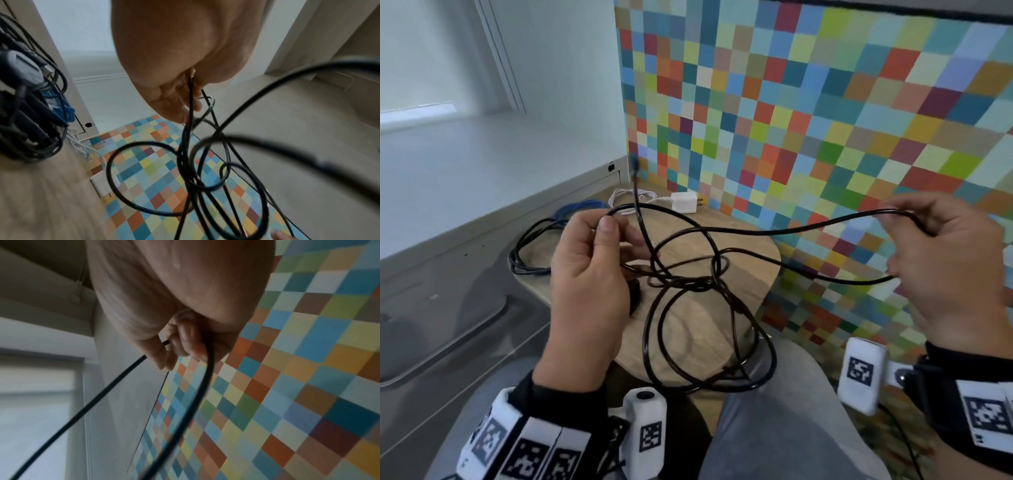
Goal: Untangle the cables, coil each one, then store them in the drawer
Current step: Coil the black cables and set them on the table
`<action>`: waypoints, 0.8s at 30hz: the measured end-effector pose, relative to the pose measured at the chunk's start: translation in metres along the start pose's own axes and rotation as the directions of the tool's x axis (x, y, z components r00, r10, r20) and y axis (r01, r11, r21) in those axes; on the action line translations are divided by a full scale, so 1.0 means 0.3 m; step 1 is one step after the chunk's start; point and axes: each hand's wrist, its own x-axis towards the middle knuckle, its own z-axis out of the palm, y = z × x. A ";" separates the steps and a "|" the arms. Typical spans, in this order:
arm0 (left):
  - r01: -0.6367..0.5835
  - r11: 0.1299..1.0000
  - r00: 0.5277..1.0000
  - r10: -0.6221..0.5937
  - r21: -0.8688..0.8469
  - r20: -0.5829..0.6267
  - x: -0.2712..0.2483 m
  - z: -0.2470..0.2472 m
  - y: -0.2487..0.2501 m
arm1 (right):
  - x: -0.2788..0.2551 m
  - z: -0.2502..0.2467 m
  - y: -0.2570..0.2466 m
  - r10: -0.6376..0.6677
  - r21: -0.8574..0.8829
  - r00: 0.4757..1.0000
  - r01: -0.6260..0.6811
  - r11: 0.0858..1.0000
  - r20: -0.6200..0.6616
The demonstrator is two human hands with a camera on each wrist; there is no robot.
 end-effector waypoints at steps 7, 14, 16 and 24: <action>0.210 0.977 0.969 -0.205 -0.023 0.139 -0.021 0.027 0.004 | 0.000 -0.031 0.005 0.143 -0.306 0.902 -0.013 0.952 0.408; 0.276 0.961 0.933 -0.260 -0.030 0.250 -0.063 0.079 -0.015 | -0.093 0.037 -0.100 0.129 -0.263 0.704 0.086 0.961 0.699; 0.279 0.960 0.926 -0.259 -0.037 0.276 -0.079 0.090 -0.018 | -0.120 0.076 -0.124 0.142 -0.248 0.644 0.077 0.966 0.752; 0.173 0.984 0.839 -0.173 0.048 0.515 -0.094 0.081 -0.017 | -0.161 0.187 -0.110 0.083 0.044 0.733 -0.152 0.987 0.676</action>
